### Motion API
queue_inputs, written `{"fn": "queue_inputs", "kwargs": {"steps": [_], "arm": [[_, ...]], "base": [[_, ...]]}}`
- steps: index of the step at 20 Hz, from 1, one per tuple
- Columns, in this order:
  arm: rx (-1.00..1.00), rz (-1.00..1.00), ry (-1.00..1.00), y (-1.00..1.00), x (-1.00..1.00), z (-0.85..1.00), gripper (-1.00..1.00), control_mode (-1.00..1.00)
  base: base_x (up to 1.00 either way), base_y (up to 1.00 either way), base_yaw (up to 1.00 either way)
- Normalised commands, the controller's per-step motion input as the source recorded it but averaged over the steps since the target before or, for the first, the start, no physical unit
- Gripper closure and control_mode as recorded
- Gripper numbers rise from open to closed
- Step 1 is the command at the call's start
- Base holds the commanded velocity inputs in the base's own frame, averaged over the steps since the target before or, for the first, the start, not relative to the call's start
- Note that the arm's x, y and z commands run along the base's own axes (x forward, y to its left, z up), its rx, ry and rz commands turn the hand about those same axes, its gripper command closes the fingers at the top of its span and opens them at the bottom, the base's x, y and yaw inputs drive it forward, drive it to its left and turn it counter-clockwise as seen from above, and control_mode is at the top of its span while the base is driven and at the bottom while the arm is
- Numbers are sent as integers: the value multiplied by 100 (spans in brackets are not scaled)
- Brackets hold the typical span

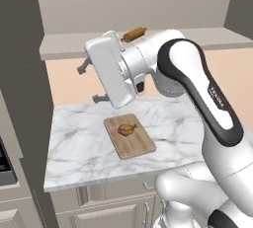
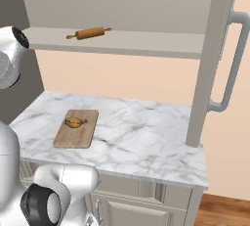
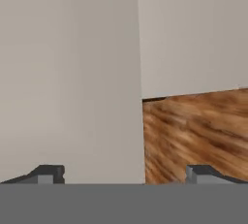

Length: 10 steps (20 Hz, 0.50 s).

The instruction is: Open the cabinet, retrieve the rolling pin, and place it next to the meat on the cutting board to prepare for tenderizing.

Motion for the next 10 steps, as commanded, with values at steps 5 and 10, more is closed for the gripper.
{"fn": "queue_inputs", "kwargs": {"steps": [5, 10], "arm": [[-13, -44, 0, -57, 1, 0, -100, -100], [-19, -35, -8, -44, 3, 5, -100, -100]], "base": [[0, 0, 0], [0, 0, 0]]}}
